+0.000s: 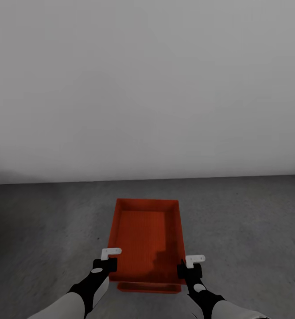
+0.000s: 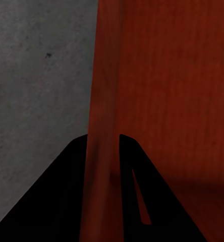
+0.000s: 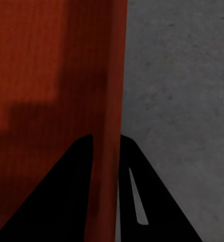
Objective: Move the two storage containers from the living room to the garage. In the garage, place one container on the floor and stack the other container on top of it (either order is fine).
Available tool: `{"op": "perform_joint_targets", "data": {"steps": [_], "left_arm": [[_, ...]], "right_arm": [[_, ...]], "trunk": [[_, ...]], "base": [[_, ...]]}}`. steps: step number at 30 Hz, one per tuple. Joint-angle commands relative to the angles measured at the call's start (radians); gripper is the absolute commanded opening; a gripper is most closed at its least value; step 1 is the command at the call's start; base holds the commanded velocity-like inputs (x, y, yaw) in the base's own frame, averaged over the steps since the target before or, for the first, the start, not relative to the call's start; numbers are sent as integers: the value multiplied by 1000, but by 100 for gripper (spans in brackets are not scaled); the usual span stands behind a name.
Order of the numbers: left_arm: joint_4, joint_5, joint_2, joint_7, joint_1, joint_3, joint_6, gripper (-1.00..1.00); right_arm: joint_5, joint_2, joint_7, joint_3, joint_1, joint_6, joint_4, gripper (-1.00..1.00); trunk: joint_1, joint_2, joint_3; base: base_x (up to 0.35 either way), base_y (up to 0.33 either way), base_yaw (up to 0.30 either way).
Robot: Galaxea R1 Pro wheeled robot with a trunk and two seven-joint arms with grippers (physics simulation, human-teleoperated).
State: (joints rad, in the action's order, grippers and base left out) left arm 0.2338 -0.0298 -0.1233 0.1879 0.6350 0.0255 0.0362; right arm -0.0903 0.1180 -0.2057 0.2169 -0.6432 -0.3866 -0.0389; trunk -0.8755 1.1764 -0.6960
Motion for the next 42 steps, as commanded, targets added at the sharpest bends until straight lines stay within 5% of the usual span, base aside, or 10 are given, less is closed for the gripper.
{"op": "perform_joint_targets", "data": {"steps": [1, 8, 42], "left_arm": [[-2, 2, -6, 7, 1, 10, 2, -100], [-2, 1, -6, 7, 1, 10, 2, -100], [-3, 1, -7, 7, 0, 10, 2, -100]], "right_arm": [[-22, 0, -4, -10, -1, -7, 1, -100], [-22, 0, -4, -10, -1, -8, 1, -100], [-22, 0, -4, -10, -1, -9, 1, -100]], "trunk": [[-4, 8, -4], [-31, 57, -26], [-31, 57, -26]], "base": [[0, 0, 0], [0, 0, 0], [-26, 0, 0]]}}
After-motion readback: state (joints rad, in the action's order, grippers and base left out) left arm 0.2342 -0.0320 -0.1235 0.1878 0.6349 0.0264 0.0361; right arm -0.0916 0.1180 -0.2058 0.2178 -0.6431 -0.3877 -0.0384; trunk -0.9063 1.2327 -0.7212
